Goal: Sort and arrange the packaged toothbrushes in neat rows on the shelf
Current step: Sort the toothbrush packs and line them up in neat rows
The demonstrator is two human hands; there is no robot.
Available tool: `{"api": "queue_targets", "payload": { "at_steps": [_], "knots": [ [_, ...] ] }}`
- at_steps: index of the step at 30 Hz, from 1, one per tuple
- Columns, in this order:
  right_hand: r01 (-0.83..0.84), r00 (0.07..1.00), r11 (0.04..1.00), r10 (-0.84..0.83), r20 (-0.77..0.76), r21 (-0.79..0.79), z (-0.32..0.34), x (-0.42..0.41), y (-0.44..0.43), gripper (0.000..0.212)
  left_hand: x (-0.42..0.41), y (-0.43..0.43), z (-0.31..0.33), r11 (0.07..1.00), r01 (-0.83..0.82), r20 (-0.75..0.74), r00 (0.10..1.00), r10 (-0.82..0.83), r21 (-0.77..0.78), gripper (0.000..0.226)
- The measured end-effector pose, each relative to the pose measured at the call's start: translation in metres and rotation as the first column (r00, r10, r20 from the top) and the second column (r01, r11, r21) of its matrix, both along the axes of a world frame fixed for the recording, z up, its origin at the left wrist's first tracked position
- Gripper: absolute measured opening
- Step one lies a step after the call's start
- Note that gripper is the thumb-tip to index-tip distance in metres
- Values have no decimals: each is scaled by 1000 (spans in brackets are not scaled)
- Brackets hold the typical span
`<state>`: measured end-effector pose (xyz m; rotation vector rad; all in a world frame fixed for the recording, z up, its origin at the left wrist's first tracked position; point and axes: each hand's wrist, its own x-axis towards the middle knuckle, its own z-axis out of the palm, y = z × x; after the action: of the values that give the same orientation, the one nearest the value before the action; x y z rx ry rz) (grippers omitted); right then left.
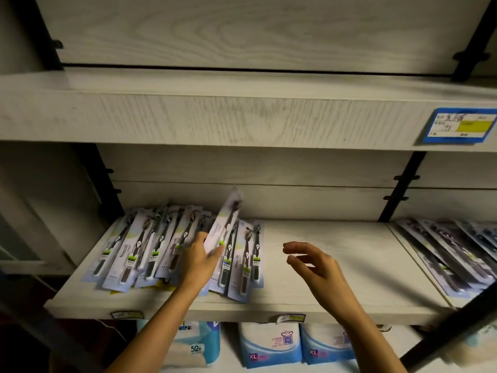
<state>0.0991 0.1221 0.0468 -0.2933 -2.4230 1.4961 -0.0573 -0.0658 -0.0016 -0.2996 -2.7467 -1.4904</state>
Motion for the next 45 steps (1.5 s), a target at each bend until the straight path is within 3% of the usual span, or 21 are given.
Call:
{"api": "queue_targets", "payload": {
  "at_steps": [2, 5, 8, 14, 16, 18, 20, 22, 26, 33, 36, 39, 42, 45],
  "knots": [
    [2, 999, 997, 2, 51, -77, -6, -5, -5, 23, 27, 3, 16, 948, 73, 114, 987, -113, 310, 22],
    [-47, 992, 974, 72, 105, -220, -9, -11, -17, 35, 70, 16, 26, 836, 132, 248, 920, -303, 533, 24],
    [-41, 997, 973, 56, 59, -228, -10, -15, -25, 33, 94, 30, 20, 775, 126, 268, 894, -360, 619, 23],
    [49, 998, 946, -34, 52, -321, -14, -9, -9, 27, 93, 35, 11, 753, 110, 268, 893, -361, 648, 17],
    [109, 994, 934, -100, 45, -341, -14, -5, 1, 27, 78, 37, 2, 845, 72, 219, 951, -219, 531, 17],
    [152, 988, 918, -148, 41, -365, -16, -1, 9, 30, 55, 41, -15, 991, 106, 24, 994, -108, 82, 8],
    [156, 988, 916, -150, 44, -370, -17, 2, 14, 32, 35, 46, -32, 907, 74, -143, 979, -145, -415, 29],
    [137, 991, 925, -130, 43, -354, -17, 6, 16, 35, 22, 51, -41, 753, 25, -139, 978, -154, -657, 53],
    [125, 992, 937, -118, 41, -326, -17, 9, 18, 45, 13, 61, -43, 611, -44, -182, 969, -165, -791, 64],
    [105, 994, 944, -102, 25, -312, -18, 8, 18, 33, 0, 70, -37, 558, 12, -68, 990, -122, -829, 58],
    [104, 995, 951, -101, 24, -292, -18, 6, 19, 37, -4, 72, -35, 611, 7, -57, 995, -85, -792, 53],
    [97, 995, 953, -98, 10, -289, -18, 5, 20, 42, -2, 68, -29, 736, -4, -50, 998, -40, -677, 59],
    [89, 996, 953, -91, 9, -290, -20, 2, 21, 37, 8, 56, -14, 883, -26, -50, 999, 3, -468, 51],
    [86, 996, 954, -83, 20, -289, -21, -2, 21, 33, 21, 43, 1, 979, 48, -68, 996, -63, -198, 33]
  ]
}}
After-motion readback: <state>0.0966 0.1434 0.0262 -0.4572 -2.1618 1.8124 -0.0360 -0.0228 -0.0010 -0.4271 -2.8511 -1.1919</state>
